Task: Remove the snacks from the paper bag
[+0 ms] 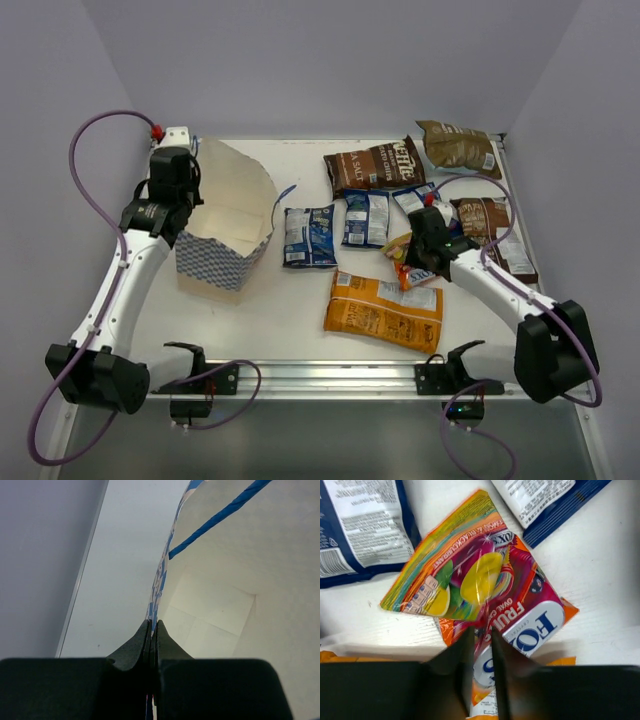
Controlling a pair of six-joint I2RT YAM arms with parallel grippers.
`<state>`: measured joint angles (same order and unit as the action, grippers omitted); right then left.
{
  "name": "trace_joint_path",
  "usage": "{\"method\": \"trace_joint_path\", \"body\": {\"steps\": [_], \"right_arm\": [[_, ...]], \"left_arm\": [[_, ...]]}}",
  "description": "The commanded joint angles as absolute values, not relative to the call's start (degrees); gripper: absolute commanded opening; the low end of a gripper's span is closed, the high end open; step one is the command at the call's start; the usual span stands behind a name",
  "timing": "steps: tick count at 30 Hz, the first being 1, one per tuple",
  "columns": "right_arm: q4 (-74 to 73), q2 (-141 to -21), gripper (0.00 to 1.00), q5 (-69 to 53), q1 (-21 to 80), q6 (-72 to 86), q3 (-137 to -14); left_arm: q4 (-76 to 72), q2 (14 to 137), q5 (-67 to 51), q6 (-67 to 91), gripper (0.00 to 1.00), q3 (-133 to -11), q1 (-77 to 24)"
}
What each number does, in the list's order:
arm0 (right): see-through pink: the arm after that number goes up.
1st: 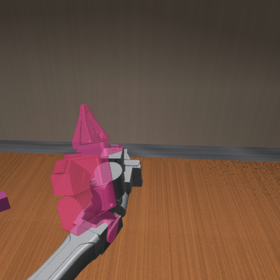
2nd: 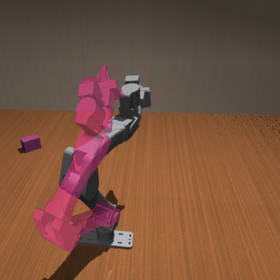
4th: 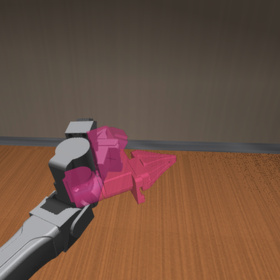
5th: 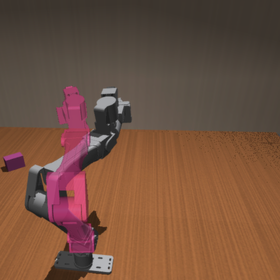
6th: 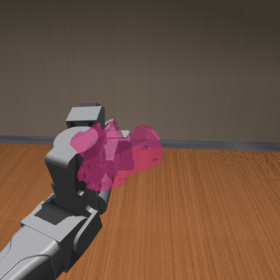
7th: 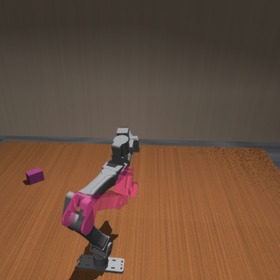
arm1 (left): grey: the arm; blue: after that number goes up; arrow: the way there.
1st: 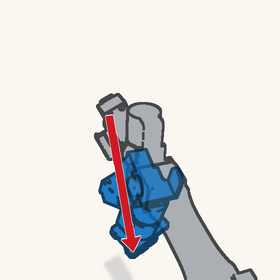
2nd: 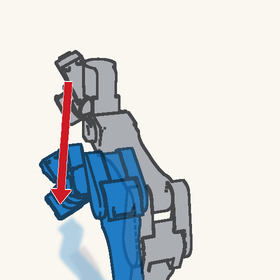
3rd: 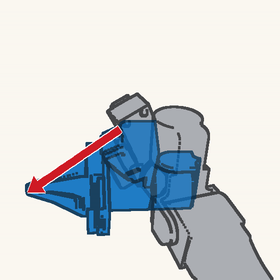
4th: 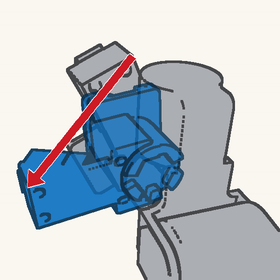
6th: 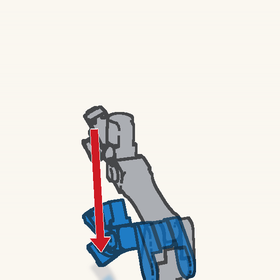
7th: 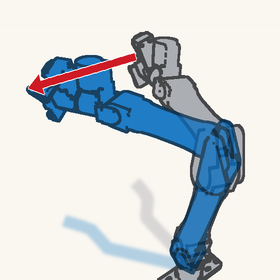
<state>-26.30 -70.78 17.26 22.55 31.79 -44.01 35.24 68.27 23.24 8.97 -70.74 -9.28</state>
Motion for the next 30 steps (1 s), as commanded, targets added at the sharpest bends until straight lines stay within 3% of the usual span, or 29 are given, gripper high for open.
{"method": "trace_joint_path", "body": {"steps": [1, 2, 3, 5, 9, 17, 30], "right_arm": [[-23.82, -73.29, 0.27, 14.94, 22.50, 35.51, -45.88], [-24.08, -73.65, 0.41, 15.64, 22.41, 35.68, -46.23], [-24.87, -73.91, 0.63, 15.82, 22.41, 35.68, -46.58], [-25.66, -73.13, 0.82, 16.61, 22.41, 35.25, -47.63], [-28.56, -63.94, 0.97, 16.27, 22.50, 32.10, -51.05], [-28.74, -50.11, 0.99, 10.99, 22.50, 25.31, -55.11], [-26.54, -42.81, 0.99, 5.80, 22.41, 25.49, -49.75]], "left_arm": [[32.26, 68.64, 21.45, 11.25, 0.00, -73.56, -8.09], [32.17, 68.90, 21.36, 11.25, 0.00, -73.83, -7.91], [31.91, 69.17, 20.92, 11.42, 0.00, -74.18, -7.48], [31.99, 70.22, 20.13, 11.69, 0.00, -75.76, -6.95], [30.50, 72.42, 17.33, 12.83, 0.00, -77.78, -5.46], [25.93, 81.55, 10.73, 16.17, 0.00, -84.20, -0.88], [21.01, 102.11, 10.55, 21.97, 0.00, -102.46, 8.86]]}}
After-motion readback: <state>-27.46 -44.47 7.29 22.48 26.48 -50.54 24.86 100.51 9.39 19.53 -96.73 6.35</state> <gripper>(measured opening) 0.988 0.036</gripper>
